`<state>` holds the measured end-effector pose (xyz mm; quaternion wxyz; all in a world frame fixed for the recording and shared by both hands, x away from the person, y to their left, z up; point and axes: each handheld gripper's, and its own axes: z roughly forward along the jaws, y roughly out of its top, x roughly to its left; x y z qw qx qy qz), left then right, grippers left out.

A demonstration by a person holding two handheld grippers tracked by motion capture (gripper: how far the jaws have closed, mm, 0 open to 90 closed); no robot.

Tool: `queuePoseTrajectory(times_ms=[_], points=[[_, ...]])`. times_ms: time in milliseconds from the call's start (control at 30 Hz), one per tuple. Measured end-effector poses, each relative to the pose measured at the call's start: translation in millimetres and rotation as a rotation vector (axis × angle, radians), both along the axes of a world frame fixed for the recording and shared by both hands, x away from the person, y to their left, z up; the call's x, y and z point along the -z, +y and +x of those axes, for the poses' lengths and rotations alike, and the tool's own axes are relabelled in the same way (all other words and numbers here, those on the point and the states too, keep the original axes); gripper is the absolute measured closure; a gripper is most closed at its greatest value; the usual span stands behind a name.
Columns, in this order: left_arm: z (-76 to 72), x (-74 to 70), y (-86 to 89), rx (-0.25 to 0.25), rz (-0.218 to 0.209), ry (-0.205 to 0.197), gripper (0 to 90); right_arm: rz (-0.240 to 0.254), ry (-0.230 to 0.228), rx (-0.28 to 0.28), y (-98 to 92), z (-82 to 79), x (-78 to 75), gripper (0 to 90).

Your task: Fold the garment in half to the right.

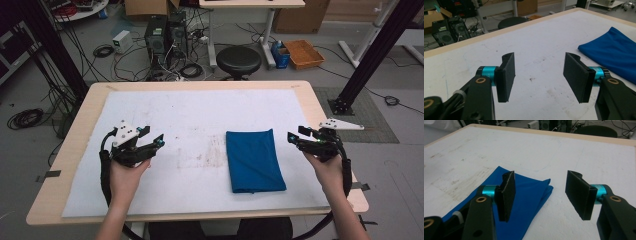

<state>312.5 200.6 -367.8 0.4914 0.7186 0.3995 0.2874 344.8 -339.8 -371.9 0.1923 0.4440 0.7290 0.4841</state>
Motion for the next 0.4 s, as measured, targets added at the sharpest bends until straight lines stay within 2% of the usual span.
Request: queuePoseTrajectory(times_ms=[400], points=[[-1.3,0.0,2.0,-0.002,0.002,0.001,42.4,-0.002,-0.001,-0.001,0.7,2.1,0.1,40.4]])
